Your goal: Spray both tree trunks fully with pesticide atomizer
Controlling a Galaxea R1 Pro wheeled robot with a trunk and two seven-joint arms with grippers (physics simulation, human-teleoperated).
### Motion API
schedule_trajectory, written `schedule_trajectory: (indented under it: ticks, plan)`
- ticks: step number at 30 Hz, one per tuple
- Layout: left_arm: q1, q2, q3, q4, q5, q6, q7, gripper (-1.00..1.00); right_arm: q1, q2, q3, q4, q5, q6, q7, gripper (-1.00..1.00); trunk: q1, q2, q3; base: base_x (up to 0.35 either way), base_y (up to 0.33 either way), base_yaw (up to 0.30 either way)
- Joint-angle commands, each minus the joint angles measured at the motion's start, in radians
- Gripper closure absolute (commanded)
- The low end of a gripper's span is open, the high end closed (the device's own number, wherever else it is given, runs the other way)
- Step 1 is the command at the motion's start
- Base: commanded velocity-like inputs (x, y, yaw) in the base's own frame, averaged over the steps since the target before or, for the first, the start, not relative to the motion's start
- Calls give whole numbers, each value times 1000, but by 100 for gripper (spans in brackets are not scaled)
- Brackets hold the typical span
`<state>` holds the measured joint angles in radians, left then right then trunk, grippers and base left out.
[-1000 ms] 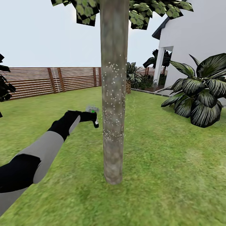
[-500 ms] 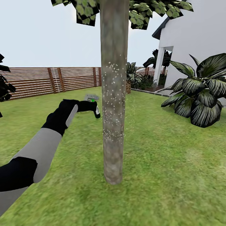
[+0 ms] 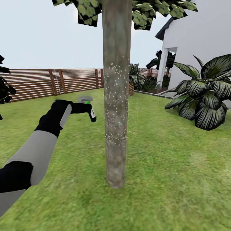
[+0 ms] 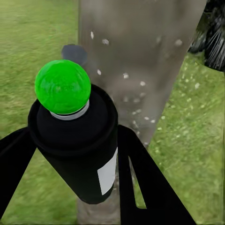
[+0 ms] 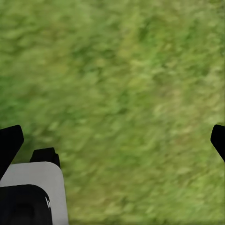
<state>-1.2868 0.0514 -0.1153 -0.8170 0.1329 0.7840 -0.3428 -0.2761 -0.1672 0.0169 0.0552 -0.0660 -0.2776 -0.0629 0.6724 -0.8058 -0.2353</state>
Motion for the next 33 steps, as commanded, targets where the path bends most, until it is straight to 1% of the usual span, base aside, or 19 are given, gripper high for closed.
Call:
schedule_trajectory:
  ticks: [1,3,5,7,8,12,13,15,17,18,20,21,22,23,24,27,29,30,33]
  plan:
    - [0,1,0,14,4,-1,2,100,0,0,0,0,0,0,0,-100,0,0,0,0,0,0]
    - [0,2,-1,50,4,-5,2,100,0,0,0,0,0,0,0,-100,0,0,0,0,0,0]
    - [0,2,-3,95,5,-33,2,100,0,0,0,0,0,0,0,-100,0,0,0,0,0,0]
    - [0,0,-5,162,5,-80,2,100,0,0,0,0,0,0,0,-100,0,0,0,0,0,0]
    - [0,-1,-6,209,5,-112,2,100,0,0,0,0,0,0,0,-100,0,0,0,0,0,0]
    - [0,-3,-9,322,5,-200,1,100,0,0,0,0,0,1,0,-100,0,0,0,0,0,0]
    - [0,-4,-9,368,5,-232,1,100,0,0,0,0,0,0,0,-100,0,0,0,0,0,0]
    - [0,-6,-10,434,5,-285,1,100,0,0,0,0,0,0,0,-100,0,0,0,0,0,0]
    - [0,-9,-12,506,5,-353,1,100,0,0,0,0,0,0,0,-100,0,0,0,0,0,0]
    - [0,-9,-13,575,5,-418,1,100,0,0,0,0,0,0,0,-100,0,0,0,0,0,0]
    - [0,-10,-13,642,5,-471,0,100,0,0,0,0,0,0,0,-100,0,0,0,0,0,0]
    - [0,-11,-13,662,5,-490,0,100,0,0,0,0,0,0,0,-100,0,0,0,0,0,0]
    - [0,-16,-13,716,5,-546,-1,100,0,0,0,0,0,0,0,-100,0,0,0,0,0,0]
    - [0,-19,-13,750,4,-586,-1,100,0,0,0,0,0,0,0,-100,0,0,0,0,0,0]
    - [0,-21,-13,768,4,-607,-1,100,0,0,0,0,0,0,0,-100,0,0,0,0,0,0]
    - [17,-23,-13,782,4,-623,-1,100,0,0,0,0,0,0,0,-100,0,0,0,0,0,0]
    - [75,-24,-14,785,4,-630,-1,100,0,0,0,-1,0,0,0,-100,0,0,0,0,0,0]
    - [100,-23,-14,786,4,-646,0,100,0,0,0,-1,0,0,0,-100,0,0,0,0,0,0]
    - [147,-22,-14,786,3,-725,1,100,0,0,0,-1,0,0,0,-100,0,0,0,0,0,0]
